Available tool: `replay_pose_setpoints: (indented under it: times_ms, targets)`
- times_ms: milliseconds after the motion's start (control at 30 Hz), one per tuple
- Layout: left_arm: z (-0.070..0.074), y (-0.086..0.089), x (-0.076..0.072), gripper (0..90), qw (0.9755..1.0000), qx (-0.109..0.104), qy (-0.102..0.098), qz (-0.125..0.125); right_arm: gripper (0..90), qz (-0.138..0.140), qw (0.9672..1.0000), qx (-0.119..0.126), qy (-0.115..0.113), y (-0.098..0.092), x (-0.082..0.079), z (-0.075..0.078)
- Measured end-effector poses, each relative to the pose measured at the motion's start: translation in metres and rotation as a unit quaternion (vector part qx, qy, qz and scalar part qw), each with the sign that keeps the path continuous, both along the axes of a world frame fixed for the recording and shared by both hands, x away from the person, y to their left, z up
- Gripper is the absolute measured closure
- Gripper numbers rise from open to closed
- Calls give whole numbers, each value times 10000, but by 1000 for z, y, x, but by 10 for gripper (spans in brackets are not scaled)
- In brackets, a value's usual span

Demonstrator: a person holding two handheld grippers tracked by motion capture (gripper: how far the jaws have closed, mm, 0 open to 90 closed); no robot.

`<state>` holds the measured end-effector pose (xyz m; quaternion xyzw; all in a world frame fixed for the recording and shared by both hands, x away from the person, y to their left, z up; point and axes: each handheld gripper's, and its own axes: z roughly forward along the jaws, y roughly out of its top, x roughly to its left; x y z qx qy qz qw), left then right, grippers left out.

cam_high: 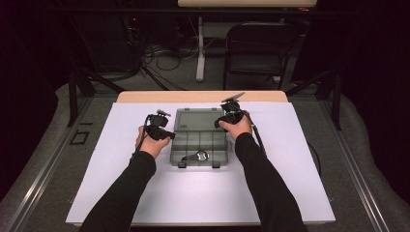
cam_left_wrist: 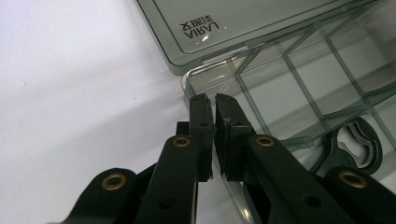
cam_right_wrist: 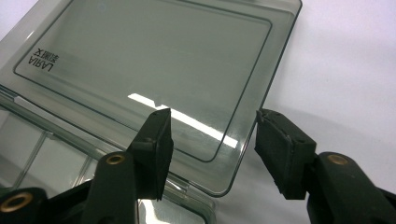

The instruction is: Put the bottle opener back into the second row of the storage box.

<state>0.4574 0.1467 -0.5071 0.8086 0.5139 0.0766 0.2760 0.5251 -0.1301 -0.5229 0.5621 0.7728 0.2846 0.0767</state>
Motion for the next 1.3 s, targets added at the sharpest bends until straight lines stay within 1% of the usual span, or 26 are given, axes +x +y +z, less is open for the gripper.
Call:
replay_pose_setpoints:
  times_ms: [67,100,233,467,600,700,733,767,833,867,900,1000,1100,1167,1200,1267,1300]
  targets:
    - [0,0,0,861,10000,8,-3,1,444,41,10000,-46,47,0,1,0]
    - [0,0,0,861,10000,7,-4,2,440,67,10000,-30,38,-1,1,-1]
    - [0,0,0,863,10000,11,-15,-4,431,67,9998,64,168,-3,2,-4]
    - [0,0,0,865,10000,19,-23,-14,407,59,9998,14,182,-1,4,-7]
    - [0,-1,0,866,10000,24,-29,-14,389,32,9998,96,159,-1,4,-9]
    - [0,-1,0,867,10000,25,-32,-11,380,-2,9997,125,212,0,5,-9]
    - [0,-1,0,867,10000,24,-29,-12,375,-24,9996,111,262,0,5,-9]
    - [0,-1,0,867,10000,22,-28,-11,373,-7,9996,199,192,0,5,-10]
    - [0,-1,0,867,10000,19,-28,-10,367,18,9996,182,210,-1,6,-10]
    - [0,-1,0,867,10000,21,-31,-13,363,1,9995,259,159,-1,6,-12]
    - [0,-1,-1,867,10000,24,-36,-13,360,18,9996,203,216,-1,6,-11]
    - [0,0,-1,867,10000,17,-37,-11,353,17,9995,181,250,-1,6,-11]
    - [0,-1,-1,868,10000,20,-40,-12,346,24,9995,221,227,-1,7,-12]
    - [0,-1,-1,867,10000,20,-42,-12,342,3,9993,202,308,-1,7,-11]
    - [0,-1,-1,868,10000,21,-40,-14,338,-32,9992,269,286,-1,7,-12]
    - [0,0,-1,867,10000,16,-39,-14,333,-27,9990,269,356,-1,8,-12]
    - [0,0,-1,867,10000,17,-39,-15,330,-12,9990,313,305,-2,8,-13]
